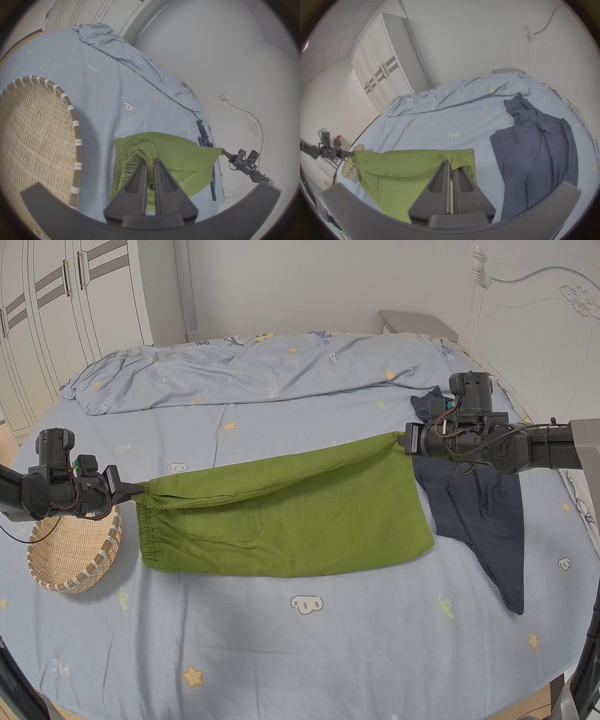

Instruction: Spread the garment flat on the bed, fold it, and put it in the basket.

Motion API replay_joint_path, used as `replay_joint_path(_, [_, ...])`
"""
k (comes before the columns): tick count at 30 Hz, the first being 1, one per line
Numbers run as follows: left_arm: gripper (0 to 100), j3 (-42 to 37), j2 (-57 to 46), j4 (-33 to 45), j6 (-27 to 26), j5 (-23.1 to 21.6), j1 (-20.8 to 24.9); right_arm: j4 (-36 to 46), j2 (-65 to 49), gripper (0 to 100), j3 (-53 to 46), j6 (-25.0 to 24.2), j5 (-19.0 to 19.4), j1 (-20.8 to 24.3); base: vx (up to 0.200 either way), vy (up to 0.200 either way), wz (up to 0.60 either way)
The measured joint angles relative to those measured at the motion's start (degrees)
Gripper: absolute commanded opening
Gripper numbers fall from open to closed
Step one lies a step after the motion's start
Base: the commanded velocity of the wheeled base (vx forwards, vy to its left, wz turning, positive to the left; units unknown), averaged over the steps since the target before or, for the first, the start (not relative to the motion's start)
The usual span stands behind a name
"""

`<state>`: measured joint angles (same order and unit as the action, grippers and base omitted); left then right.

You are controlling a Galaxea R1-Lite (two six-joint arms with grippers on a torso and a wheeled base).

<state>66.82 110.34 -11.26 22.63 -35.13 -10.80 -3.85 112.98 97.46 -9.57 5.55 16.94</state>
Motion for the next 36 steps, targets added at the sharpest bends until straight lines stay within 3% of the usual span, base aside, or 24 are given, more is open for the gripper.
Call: replay_joint_path(36, [0, 2.4, 5.2, -0.8, 0.1, 0.6, 0.3, -0.7, 10.9, 0, 7.5, 0.4, -2.1, -0.2, 0.0, 0.0, 0.0])
